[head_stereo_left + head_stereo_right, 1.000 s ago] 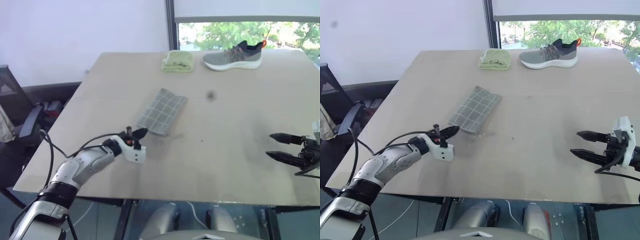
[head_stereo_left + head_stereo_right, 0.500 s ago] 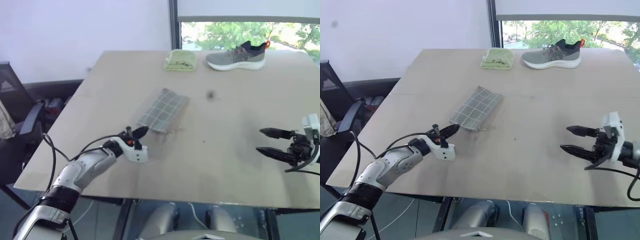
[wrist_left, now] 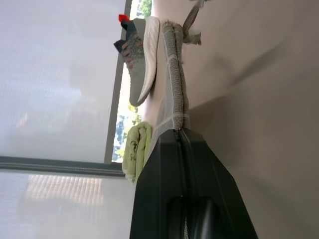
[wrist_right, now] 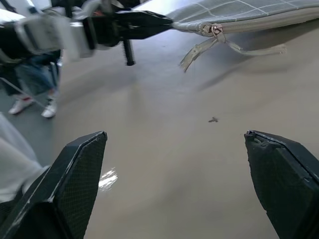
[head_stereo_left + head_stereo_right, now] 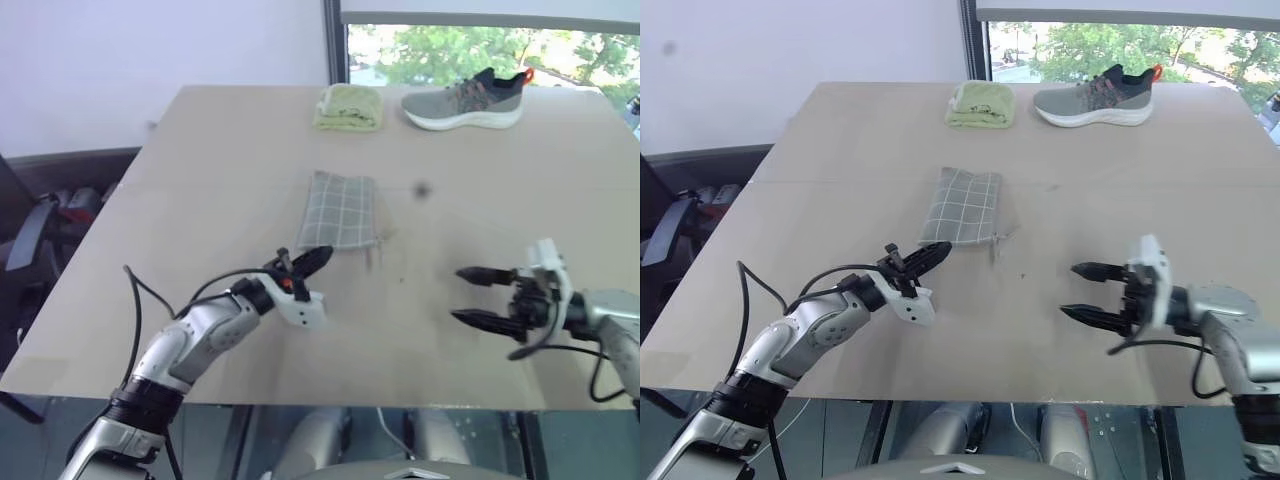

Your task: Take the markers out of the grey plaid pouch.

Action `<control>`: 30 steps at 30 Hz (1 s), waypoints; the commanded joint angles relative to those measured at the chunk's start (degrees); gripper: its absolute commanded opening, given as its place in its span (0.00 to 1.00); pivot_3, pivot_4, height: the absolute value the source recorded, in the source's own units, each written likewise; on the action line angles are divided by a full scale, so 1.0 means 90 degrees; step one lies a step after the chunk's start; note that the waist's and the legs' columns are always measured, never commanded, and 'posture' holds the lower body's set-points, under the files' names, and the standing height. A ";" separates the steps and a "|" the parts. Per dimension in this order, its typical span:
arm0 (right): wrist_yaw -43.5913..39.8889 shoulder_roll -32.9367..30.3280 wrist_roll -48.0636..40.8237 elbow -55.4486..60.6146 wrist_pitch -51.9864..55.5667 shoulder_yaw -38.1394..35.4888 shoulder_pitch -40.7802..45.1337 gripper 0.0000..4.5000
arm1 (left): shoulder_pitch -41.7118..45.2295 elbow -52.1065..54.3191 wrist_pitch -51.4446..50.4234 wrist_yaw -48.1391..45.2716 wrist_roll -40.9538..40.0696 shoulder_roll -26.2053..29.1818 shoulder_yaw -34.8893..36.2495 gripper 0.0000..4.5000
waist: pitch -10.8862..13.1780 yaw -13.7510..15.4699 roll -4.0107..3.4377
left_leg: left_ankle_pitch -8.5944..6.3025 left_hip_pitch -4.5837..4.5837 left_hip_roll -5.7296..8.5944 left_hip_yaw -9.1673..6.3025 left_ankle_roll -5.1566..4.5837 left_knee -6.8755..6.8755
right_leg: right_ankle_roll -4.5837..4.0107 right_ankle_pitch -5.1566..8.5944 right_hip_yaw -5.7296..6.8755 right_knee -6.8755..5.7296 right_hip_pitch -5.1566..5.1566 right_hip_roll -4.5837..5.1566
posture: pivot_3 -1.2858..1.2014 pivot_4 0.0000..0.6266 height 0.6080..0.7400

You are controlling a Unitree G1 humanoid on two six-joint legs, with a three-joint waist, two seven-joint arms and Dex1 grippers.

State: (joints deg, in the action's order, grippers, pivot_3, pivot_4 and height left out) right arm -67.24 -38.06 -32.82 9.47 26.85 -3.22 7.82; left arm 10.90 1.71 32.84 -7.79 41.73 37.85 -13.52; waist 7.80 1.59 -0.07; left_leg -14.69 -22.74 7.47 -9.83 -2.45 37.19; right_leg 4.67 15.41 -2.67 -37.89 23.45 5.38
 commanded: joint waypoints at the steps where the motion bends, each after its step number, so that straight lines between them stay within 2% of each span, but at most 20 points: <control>1: 0.0520 0.0344 0.0213 0.0226 -0.0083 0.0268 0.0324 1.00 | -0.0021 0.0327 -0.0064 -0.0079 -0.0178 0.0016 0.0148 0.00 | 0.0001 -0.0019 0.0002 | 0.0000 0.0001 0.0000 -0.0001 0.0001 0.0000 | 0.0000 0.0000 0.0001 0.0000 0.0000 0.0000 | 0.52 0.24 1.00; 7: 0.1292 0.1067 0.0828 0.0030 -0.0252 0.0872 0.0664 1.00 | -0.0055 0.0472 -0.0141 -0.0191 -0.0242 -0.0012 0.0198 0.00 | 0.0003 -0.0075 0.0006 | 0.0002 0.0000 0.0002 -0.0004 0.0003 0.0001 | 0.0000 0.0000 0.0004 0.0001 0.0001 -0.0001 | 0.52 0.24 1.00; 11: 0.1580 0.1477 0.0706 0.0040 -0.0032 0.0935 0.0866 1.00 | -0.0112 0.0557 -0.0186 -0.0239 -0.0268 -0.0015 0.0203 0.00 | 0.0003 -0.0095 0.0006 | 0.0003 -0.0001 0.0002 -0.0003 0.0004 0.0001 | -0.0001 0.0000 0.0001 0.0000 0.0004 -0.0003 | 0.52 0.24 1.00; 16: 0.1763 0.1609 0.0997 -0.0250 -0.0115 0.1099 0.1120 1.00 | -0.0135 0.0550 -0.0194 -0.0254 -0.0273 -0.0037 0.0185 0.00 | 0.0003 -0.0097 0.0005 | 0.0004 0.0000 0.0002 -0.0004 0.0006 0.0002 | -0.0001 0.0000 0.0001 -0.0004 0.0010 -0.0016 | 0.52 0.24 1.00; 27: 0.1833 0.1862 0.0938 -0.0568 0.0201 0.1156 0.1544 1.00 | -0.0203 0.0477 -0.0195 -0.0198 -0.0224 -0.0118 0.0175 0.00 | 0.0003 -0.0114 0.0005 | 0.0005 0.0000 0.0002 -0.0003 0.0007 0.0002 | -0.0001 -0.0001 -0.0001 -0.0006 0.0012 -0.0026 | 0.52 0.24 1.00; 30: 0.1708 0.1900 0.0790 -0.0520 0.0365 0.1124 0.1593 0.79 | -0.0264 0.0482 -0.0203 -0.0188 -0.0249 -0.0123 0.0206 0.00 | 0.0003 -0.0116 0.0005 | 0.0005 0.0000 0.0002 -0.0002 0.0007 0.0002 | -0.0002 -0.0001 -0.0003 -0.0007 0.0014 -0.0026 | 0.52 0.24 1.00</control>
State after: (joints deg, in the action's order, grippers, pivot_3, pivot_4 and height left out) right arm -51.01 -21.01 -24.10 3.32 29.61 7.12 21.10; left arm 8.65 4.01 31.22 -10.27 40.34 36.78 -13.14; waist 7.83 0.54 -0.02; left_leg -14.64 -22.73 7.49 -9.85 -2.38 37.21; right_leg 4.66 15.40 -2.70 -37.96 23.57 5.15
